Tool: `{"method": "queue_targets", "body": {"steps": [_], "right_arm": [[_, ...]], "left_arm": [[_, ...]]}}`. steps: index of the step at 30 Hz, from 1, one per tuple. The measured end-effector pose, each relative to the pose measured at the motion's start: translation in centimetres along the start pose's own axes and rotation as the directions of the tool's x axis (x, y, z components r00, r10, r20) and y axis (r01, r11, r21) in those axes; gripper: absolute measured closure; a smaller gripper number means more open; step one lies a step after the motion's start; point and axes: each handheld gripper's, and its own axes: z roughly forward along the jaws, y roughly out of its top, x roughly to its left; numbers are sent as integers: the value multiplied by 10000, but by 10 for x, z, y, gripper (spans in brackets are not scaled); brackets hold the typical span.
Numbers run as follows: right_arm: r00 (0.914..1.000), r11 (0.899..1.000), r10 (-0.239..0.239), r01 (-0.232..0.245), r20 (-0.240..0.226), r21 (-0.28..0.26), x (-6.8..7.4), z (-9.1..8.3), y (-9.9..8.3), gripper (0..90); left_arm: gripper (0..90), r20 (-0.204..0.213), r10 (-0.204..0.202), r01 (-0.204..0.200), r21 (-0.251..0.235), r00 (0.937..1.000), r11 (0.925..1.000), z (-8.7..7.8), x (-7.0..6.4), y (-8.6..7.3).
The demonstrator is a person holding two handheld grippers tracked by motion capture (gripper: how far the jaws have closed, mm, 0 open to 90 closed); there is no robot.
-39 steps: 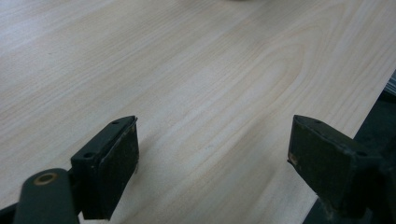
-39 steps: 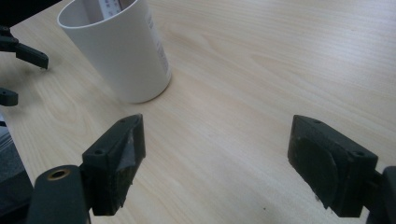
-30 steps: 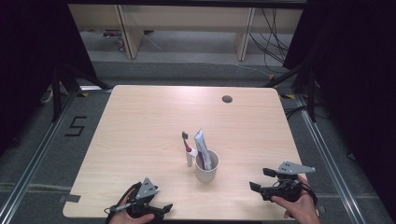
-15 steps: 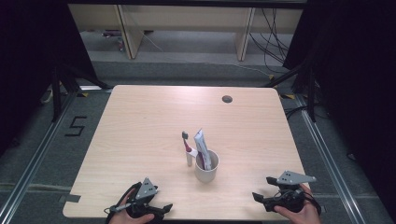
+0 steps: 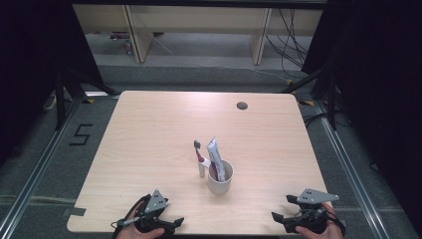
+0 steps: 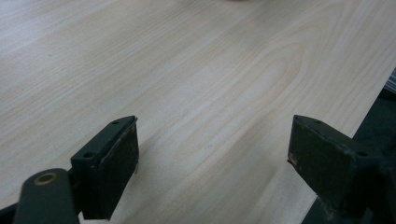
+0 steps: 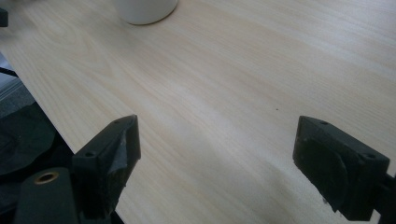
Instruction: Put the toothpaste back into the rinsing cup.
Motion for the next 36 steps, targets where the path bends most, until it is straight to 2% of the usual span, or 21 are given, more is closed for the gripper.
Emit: {"method": "queue_targets", "body": {"steps": [1,3,4,6,8,9,10,11,13,15,21,22,24,25,26,28,29,30,33,35,36], "right_arm": [[10000,10000,47,-47,43,11,1,0,0,159],[9992,9993,369,-367,-170,109,3,0,-2,159],[10000,10000,-14,14,-16,79,1,0,-2,159],[9994,9991,351,-350,-55,249,4,1,-3,159],[9998,9993,188,-188,23,317,3,1,-4,159],[9989,9981,436,-442,164,440,6,0,-5,160],[9996,9995,7,-15,265,304,3,1,-5,160],[9994,9988,235,-244,236,418,5,1,-5,161],[9991,9978,368,-378,201,537,7,2,-6,161],[9999,9985,63,-70,143,535,5,3,-7,161],[9987,9979,59,-92,504,639,6,2,-7,161],[9985,9968,301,-333,450,725,8,2,-7,161],[9988,9983,-59,31,482,588,6,3,-7,161],[9982,9975,-94,52,596,699,6,2,-7,161],[9990,9981,-108,81,428,615,6,4,-8,161],[9987,9971,65,-103,501,759,8,3,-7,161],[9988,9974,-71,35,493,720,7,4,-7,161],[9988,9972,3,-40,485,753,7,4,-7,161],[9990,9974,-173,143,423,705,6,5,-7,161],[9993,9972,-61,34,362,751,6,5,-7,161],[9979,9945,465,-505,449,915,10,4,-7,161]], "left_arm": [[160,5,3,-3,1,10000,10000,0,0,0],[161,6,4,-4,0,10000,10000,0,0,0],[161,6,7,-7,2,10000,10000,0,0,0],[160,22,2,-2,-60,10000,10000,0,0,0],[160,-4,18,-18,-15,10000,10000,0,0,0],[161,-8,9,-9,-10,10000,10000,0,0,0],[160,-11,16,-16,-6,10000,10000,0,0,0],[160,-13,10,-10,-7,10000,10000,0,0,0],[161,-15,-6,6,-72,10000,10000,0,0,0],[160,-5,33,-33,-34,10000,10000,0,1,0],[161,-20,51,-51,27,10000,10000,0,0,0],[161,-21,57,-57,33,10000,10000,0,0,0],[160,50,-13,13,-23,10000,10000,1,0,0],[161,50,-14,14,-23,10000,10000,1,0,0],[160,49,-10,10,-23,10000,10000,1,0,0],[161,50,-12,12,-27,10000,10000,1,0,0],[161,-33,111,-111,87,9999,9999,0,1,0],[160,-34,99,-99,79,9999,9999,0,1,0],[161,-34,94,-94,73,9999,9999,0,1,0],[160,-41,58,-58,41,10000,10000,0,0,0],[161,-48,77,-77,55,10000,10000,0,1,0]]}}
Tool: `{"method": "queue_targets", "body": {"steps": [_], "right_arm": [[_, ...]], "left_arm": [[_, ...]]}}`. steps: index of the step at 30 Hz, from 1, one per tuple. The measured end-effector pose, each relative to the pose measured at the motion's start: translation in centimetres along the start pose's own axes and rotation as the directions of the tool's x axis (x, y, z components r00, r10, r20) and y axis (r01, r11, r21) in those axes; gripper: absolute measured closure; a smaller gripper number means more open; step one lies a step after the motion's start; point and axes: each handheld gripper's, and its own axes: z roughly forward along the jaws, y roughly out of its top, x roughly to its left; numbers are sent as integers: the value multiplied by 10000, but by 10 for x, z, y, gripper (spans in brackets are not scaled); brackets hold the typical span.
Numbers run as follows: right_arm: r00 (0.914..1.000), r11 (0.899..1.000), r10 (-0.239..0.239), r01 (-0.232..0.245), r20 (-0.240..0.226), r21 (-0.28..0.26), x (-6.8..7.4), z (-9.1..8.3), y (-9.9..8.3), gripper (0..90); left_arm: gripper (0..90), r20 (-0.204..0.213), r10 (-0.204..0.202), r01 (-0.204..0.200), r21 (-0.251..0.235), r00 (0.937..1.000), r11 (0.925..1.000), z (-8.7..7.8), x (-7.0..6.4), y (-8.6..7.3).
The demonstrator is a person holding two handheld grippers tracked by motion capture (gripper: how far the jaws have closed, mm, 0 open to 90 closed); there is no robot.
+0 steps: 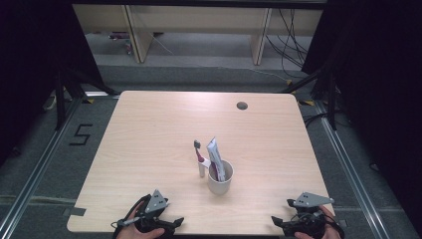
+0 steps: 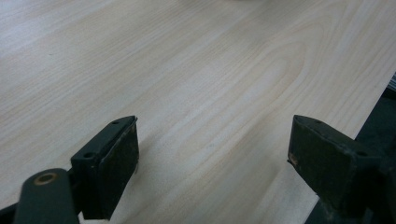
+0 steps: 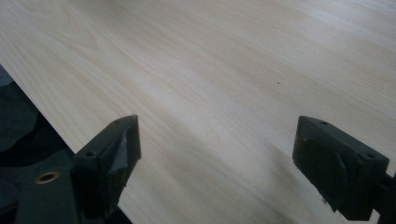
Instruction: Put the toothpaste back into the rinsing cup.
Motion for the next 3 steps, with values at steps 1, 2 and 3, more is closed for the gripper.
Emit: {"method": "queue_targets", "body": {"steps": [1,2,3], "right_arm": [[9999,9999,-123,123,22,-44,-1,0,0,161],[9995,9993,-310,312,112,-191,-2,2,-1,161],[9995,9993,-324,324,-6,-162,-3,2,0,161]], "left_arm": [[161,4,-44,44,-39,10000,10000,0,0,0],[161,-8,-31,31,-33,10000,10000,0,0,0],[161,-22,-113,113,-45,9999,9999,1,0,0]]}}
